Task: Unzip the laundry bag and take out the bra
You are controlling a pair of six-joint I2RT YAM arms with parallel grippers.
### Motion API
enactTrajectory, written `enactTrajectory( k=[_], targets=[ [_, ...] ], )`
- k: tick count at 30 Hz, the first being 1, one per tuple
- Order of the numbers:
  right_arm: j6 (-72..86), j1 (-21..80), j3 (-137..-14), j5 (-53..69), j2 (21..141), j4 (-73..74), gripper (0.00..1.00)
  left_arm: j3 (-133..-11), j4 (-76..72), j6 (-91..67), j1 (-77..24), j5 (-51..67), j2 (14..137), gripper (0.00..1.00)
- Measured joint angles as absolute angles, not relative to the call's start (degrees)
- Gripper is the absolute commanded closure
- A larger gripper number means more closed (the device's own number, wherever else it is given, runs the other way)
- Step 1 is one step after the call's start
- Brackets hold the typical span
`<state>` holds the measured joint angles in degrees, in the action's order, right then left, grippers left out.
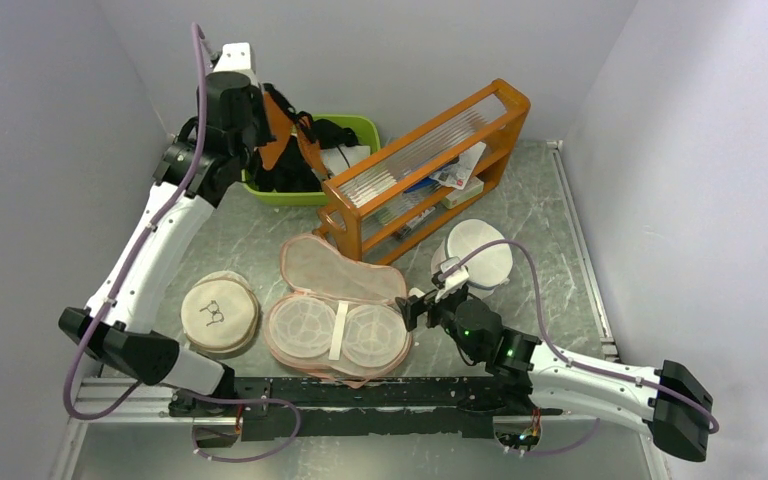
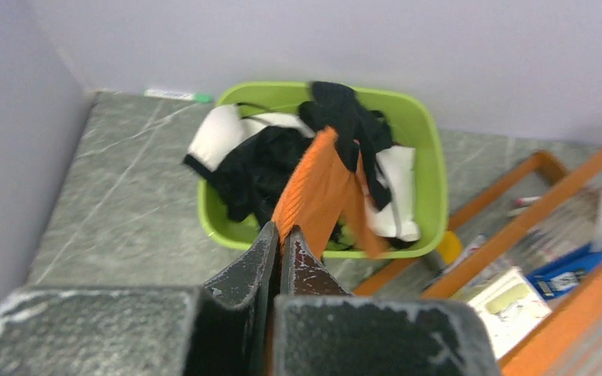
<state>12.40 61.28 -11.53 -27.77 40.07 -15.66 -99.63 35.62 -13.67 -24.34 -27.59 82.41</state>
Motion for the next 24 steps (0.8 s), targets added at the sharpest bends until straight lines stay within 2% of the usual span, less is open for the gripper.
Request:
enactTrajectory(
  k=[11,16,24],
  targets=[
    [12.1,61.3,-11.5,-27.4,40.2,-16.0,0.02,-111.8,28.3,-21.4,-15.7,-8.8,96.8,0.93],
    [11.9,61.3,-11.5,-27.4,40.7,-16.1,0.02,-112.1,26.6,-22.5,-15.5,0.4,103.3,0.93],
    [11.9,61.3,-11.5,-27.2,42.4,-16.2,0.02,-109.9,24.6,-23.9,-12.8,6.0,106.0,0.93]
  ],
)
